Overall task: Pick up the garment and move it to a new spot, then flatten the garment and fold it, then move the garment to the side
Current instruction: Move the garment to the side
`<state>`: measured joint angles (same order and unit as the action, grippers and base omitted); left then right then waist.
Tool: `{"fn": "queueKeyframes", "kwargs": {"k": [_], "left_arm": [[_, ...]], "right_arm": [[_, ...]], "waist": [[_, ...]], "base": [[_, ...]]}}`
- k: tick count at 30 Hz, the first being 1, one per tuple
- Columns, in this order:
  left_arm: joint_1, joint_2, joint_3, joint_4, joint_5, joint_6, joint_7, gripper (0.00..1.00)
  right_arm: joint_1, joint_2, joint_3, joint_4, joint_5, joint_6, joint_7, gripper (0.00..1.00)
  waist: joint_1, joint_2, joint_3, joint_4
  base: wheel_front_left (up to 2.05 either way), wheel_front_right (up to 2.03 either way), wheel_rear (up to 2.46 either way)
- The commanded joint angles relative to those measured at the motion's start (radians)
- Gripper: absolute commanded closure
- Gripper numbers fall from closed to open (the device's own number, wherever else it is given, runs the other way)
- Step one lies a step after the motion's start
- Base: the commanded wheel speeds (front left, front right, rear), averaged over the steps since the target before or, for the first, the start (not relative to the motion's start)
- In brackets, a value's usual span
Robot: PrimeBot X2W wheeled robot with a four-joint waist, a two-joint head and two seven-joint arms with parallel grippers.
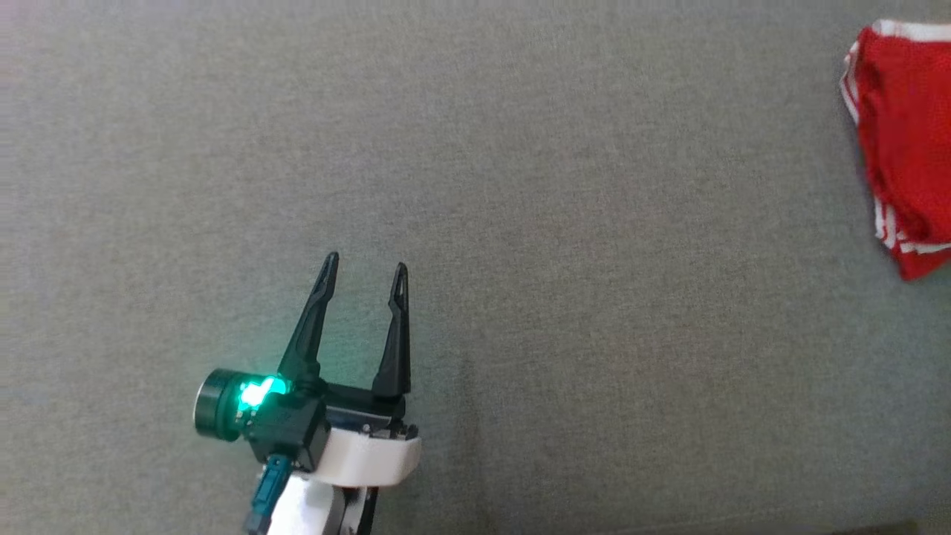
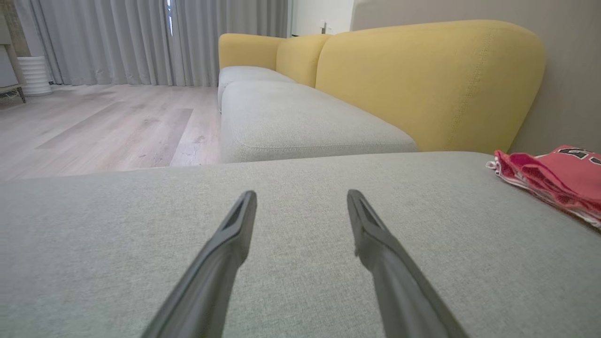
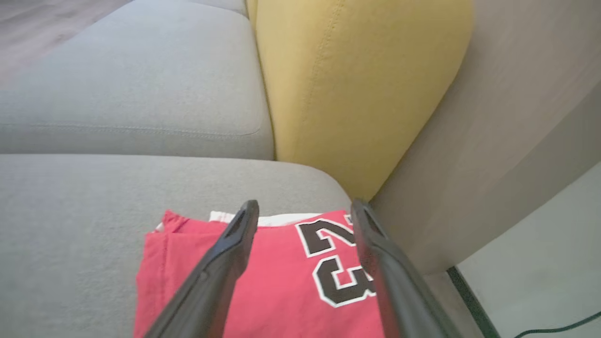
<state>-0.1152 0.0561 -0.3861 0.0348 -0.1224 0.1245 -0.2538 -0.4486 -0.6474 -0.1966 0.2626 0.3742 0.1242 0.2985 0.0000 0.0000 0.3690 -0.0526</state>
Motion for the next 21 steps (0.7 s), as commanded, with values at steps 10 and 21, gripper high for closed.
{"fn": "queueKeyframes", "kwargs": {"k": [10,21], "left_arm": [[0.068,-0.006,0.044,-0.060,-0.140,0.043,-0.008,0.00],[0.177,-0.003,0.075,-0.049,-0.171,0.025,-0.008,0.00]], "right_arm": [[0.259,0.245,0.139,-0.153,-0.042,0.007,-0.109,0.00],[0.465,0.435,0.329,-0.067,-0.028,0.007,-0.506,0.00]], "waist": [[0.0000,0.0000,-0.232,0.064],[0.0000,0.0000,-0.411,0.111]], "base": [[0.00,0.00,0.00],[0.00,0.00,0.00]]}}
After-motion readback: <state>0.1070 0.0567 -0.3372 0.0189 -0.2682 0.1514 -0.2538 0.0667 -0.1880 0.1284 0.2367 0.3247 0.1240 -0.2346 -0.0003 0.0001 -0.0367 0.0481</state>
